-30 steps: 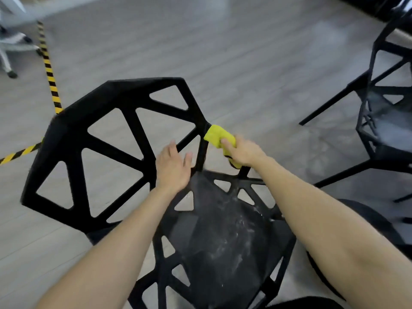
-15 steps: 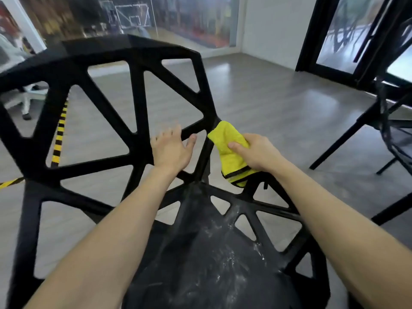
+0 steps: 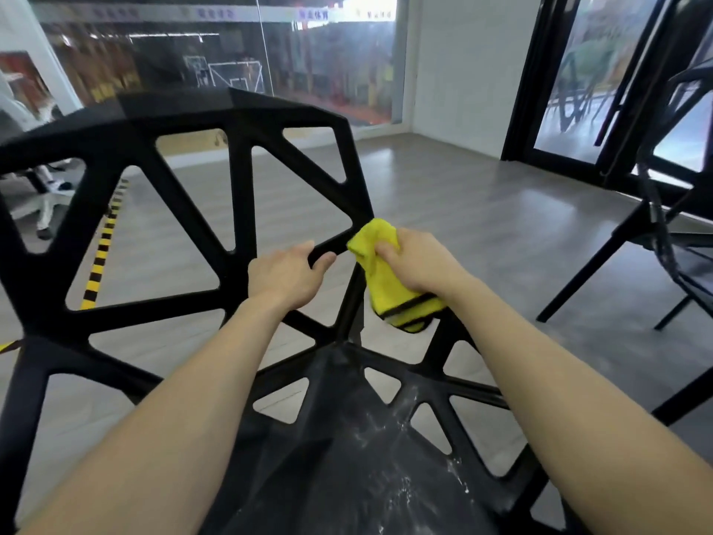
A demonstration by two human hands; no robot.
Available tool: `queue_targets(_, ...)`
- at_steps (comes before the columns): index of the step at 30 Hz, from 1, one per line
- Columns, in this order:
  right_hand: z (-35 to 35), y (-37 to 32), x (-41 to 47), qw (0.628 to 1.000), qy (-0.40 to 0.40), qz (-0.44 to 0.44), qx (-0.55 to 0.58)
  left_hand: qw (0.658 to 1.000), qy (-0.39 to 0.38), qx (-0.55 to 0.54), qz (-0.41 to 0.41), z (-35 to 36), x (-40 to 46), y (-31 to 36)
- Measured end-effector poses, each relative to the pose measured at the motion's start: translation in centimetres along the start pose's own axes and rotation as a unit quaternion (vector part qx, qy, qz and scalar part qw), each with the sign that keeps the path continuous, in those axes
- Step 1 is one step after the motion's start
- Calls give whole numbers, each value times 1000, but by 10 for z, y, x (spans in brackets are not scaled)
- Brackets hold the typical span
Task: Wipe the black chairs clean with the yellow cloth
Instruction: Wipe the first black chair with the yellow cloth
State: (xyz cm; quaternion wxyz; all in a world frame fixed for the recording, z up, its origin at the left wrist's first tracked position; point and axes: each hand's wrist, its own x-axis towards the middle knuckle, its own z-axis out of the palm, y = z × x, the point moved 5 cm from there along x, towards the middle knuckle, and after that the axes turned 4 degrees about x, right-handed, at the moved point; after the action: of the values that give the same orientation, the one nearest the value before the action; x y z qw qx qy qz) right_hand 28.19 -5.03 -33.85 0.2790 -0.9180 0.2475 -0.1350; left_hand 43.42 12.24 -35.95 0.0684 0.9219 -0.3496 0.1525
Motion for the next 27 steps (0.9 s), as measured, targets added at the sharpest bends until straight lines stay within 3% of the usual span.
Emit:
queue_targets(2,-2,30,-46,999,26,22,-42,1000,7,-6,-3,0,-2,2)
queue_targets(5,-9,57,-103,997,-10,51,-55,999,-3,-33,-11,1,-3,3)
queue_targets(8,-17,31,-59,993,-68,56,-85,999,-18,-43,-11,3,2,2)
queue_targets(11,-6,-9,16,998,-51,26,9,999,-25,-40,-14,5,6,-1)
queue_targets(13,1,-10,26,1000,-23,11,8,999,-22,-42,-22,7,9,-4)
queue_targets(16,-3,26,-42,997,26,10,-79,998,-25,-51,-24,7,9,-6)
queue_targets(19,-10,57,-107,996,44,24,-71,997,-33,-59,-23,5,8,-1)
queue_targets(22,-12,32,-59,994,-6,22,-109,998,-22,-55,-25,5,5,3)
queue_targets(27,2,-12,38,1000,-16,4,-4,998,-23,-54,-37,4,10,-1)
